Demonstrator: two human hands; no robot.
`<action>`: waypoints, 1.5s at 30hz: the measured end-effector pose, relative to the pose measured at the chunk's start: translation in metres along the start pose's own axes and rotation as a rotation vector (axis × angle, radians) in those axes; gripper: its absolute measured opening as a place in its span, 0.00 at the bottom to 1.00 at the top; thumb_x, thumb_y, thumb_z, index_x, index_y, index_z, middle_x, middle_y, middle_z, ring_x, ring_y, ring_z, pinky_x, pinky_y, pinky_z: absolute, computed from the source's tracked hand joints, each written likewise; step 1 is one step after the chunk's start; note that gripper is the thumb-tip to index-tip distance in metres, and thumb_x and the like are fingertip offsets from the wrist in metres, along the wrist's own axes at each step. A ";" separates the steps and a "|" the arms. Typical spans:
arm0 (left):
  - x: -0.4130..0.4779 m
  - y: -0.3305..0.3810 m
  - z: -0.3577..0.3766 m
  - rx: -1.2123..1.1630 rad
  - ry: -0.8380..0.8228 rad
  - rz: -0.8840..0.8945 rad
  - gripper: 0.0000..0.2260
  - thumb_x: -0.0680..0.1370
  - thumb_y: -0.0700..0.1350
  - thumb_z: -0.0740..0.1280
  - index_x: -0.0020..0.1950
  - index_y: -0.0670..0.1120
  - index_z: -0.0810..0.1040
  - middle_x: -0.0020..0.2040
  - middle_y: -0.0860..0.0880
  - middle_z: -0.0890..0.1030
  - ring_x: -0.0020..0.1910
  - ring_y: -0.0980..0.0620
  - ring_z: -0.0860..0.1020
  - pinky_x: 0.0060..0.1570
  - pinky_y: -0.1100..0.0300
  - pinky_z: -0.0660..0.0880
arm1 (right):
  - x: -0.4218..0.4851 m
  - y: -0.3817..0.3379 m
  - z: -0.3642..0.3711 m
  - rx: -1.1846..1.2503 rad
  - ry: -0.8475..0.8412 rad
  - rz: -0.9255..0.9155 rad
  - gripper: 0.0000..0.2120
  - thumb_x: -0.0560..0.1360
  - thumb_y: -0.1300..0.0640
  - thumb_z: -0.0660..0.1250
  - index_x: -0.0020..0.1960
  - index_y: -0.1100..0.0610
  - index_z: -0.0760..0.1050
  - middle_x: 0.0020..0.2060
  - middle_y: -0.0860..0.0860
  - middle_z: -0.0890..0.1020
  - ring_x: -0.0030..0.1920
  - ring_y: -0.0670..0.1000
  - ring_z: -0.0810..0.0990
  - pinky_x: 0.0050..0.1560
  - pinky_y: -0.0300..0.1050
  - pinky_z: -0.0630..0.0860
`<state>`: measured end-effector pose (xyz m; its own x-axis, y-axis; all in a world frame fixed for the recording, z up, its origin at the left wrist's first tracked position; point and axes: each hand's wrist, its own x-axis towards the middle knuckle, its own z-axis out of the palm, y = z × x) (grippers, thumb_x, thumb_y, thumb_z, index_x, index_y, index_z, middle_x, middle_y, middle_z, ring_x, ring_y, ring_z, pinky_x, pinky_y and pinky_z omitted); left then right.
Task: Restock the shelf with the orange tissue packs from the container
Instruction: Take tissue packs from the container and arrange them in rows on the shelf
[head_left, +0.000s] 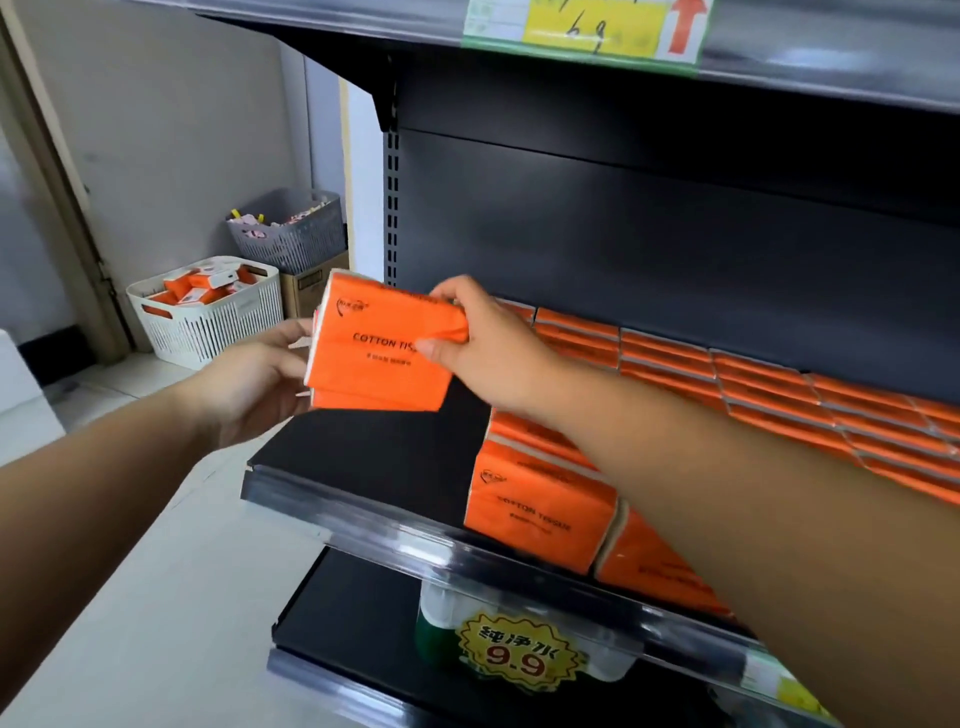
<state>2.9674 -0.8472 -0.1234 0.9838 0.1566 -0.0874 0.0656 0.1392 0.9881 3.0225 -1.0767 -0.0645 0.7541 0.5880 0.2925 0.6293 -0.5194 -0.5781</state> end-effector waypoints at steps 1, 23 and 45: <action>0.006 0.000 -0.004 0.017 0.024 -0.003 0.28 0.71 0.26 0.57 0.70 0.41 0.70 0.64 0.36 0.77 0.55 0.41 0.81 0.50 0.51 0.81 | 0.010 0.005 0.001 -0.032 -0.020 0.007 0.19 0.75 0.52 0.71 0.62 0.52 0.69 0.56 0.52 0.78 0.57 0.54 0.77 0.59 0.51 0.73; 0.060 -0.038 0.059 0.070 0.081 -0.020 0.22 0.77 0.38 0.57 0.70 0.47 0.72 0.56 0.46 0.83 0.56 0.46 0.80 0.53 0.55 0.77 | 0.054 0.054 0.014 -0.618 -0.159 0.167 0.24 0.70 0.51 0.76 0.62 0.58 0.75 0.58 0.56 0.79 0.57 0.56 0.78 0.55 0.46 0.76; 0.058 -0.038 0.089 0.610 0.191 0.175 0.33 0.79 0.46 0.66 0.79 0.49 0.51 0.76 0.46 0.63 0.74 0.47 0.62 0.70 0.54 0.62 | -0.012 0.047 -0.042 -0.305 -0.251 0.032 0.35 0.71 0.32 0.65 0.73 0.48 0.66 0.74 0.46 0.63 0.74 0.48 0.61 0.75 0.51 0.59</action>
<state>3.0367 -0.9300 -0.1546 0.9451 0.3054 0.1158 0.0455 -0.4741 0.8793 3.0509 -1.1349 -0.0633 0.7284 0.6824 0.0606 0.6618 -0.6780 -0.3199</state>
